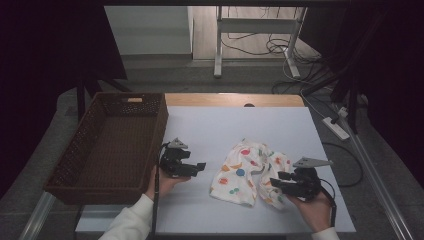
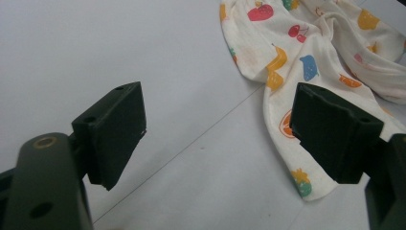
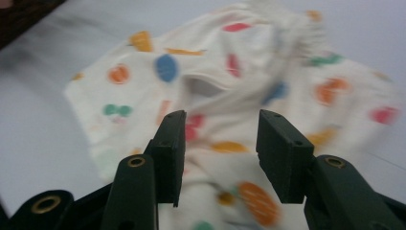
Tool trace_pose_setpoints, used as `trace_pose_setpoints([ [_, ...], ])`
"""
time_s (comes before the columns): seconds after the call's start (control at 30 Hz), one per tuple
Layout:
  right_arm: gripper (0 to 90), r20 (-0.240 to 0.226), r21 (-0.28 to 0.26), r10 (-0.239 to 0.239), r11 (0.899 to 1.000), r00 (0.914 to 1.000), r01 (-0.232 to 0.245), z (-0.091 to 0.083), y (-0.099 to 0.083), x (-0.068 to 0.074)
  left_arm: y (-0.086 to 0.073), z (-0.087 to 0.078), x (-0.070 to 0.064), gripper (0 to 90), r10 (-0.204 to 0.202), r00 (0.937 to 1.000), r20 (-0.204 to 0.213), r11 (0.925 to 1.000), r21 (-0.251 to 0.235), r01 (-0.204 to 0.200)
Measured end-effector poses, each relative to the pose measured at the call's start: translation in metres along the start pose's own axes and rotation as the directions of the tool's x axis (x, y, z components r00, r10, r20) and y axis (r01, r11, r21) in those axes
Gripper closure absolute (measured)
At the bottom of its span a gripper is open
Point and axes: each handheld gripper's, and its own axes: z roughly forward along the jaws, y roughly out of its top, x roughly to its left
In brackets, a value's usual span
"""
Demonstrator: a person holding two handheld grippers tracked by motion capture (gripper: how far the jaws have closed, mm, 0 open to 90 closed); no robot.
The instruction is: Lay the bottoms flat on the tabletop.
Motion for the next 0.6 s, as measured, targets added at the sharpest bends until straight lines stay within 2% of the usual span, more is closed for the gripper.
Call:
trace_pose_setpoints([
  [0.13,52.0,0.049,0.007,0.045,0.999,0.9978,-0.046,-0.005,-0.009,-0.022,0.0,0.0,0.0,19.0,0.001,1.0,-0.001,1.0,0.002,-0.001],
  [0.27,51.2,0.07,0.024,0.075,0.997,0.9948,-0.077,-0.003,-0.016,-0.036,0.0,0.001,0.001,19.0,-0.002,1.0,-0.002,1.0,0.003,0.002],
  [0.47,50.5,0.097,0.04,0.1,0.994,0.9903,-0.104,0.002,-0.019,-0.044,0.0,0.001,0.001,19.0,-0.003,1.0,-0.003,1.0,0.002,0.003],
  [0.6,50.3,0.103,0.069,0.087,0.993,0.9909,-0.094,0.009,-0.02,-0.044,0.0,0.001,0.001,19.0,-0.003,1.0,-0.003,1.0,0.003,0.003],
])
